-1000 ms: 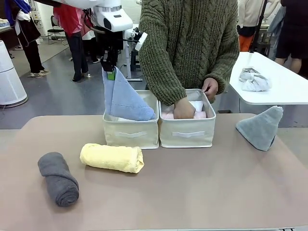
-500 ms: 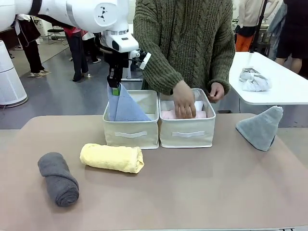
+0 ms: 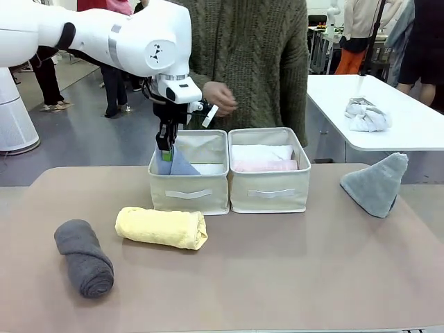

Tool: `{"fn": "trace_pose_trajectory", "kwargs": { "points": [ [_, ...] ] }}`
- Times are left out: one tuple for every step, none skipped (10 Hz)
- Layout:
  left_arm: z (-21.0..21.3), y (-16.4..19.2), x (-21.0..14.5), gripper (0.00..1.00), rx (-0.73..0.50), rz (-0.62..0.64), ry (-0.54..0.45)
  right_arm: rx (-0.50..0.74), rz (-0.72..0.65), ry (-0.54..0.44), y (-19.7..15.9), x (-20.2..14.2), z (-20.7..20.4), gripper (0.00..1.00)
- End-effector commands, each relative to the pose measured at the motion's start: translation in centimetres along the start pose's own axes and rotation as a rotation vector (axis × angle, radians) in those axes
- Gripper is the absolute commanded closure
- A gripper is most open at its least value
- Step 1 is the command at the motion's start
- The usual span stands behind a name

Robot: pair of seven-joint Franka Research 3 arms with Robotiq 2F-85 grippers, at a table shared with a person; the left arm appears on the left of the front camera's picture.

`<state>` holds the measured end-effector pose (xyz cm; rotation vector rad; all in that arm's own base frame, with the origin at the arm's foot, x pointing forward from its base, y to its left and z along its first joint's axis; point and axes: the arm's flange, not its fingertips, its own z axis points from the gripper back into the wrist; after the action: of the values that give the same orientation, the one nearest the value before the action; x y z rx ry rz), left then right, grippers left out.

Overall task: Sort the towels based on their folding style.
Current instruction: Pick up one triangle-folded towel and place it in the left Fabric basket.

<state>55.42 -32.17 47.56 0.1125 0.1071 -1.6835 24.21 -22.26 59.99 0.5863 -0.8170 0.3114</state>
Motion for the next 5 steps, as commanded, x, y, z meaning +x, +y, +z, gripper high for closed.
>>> {"fn": "trace_pose_trajectory", "kwargs": {
  "points": [
    [-1.21,-0.31,0.69,0.84,-0.014,0.002,0.021,0.010,0.009,-0.017,-0.09,-0.01,-0.17,0.00],
    [-1.79,-0.25,0.86,0.84,-0.028,0.002,0.025,0.010,0.009,-0.017,-0.09,-0.01,-0.17,0.00],
    [-1.93,-0.22,0.97,0.49,-0.039,-0.002,0.026,0.010,0.009,-0.017,-0.09,-0.01,-0.17,0.00],
    [-1.94,-0.27,1.01,0.24,-0.040,-0.007,0.027,0.010,0.009,-0.017,-0.09,-0.01,-0.17,0.00],
    [-1.91,-0.28,0.90,0.00,-0.039,-0.010,0.030,0.010,0.009,-0.017,-0.09,-0.01,-0.17,0.00]
  ]
}}
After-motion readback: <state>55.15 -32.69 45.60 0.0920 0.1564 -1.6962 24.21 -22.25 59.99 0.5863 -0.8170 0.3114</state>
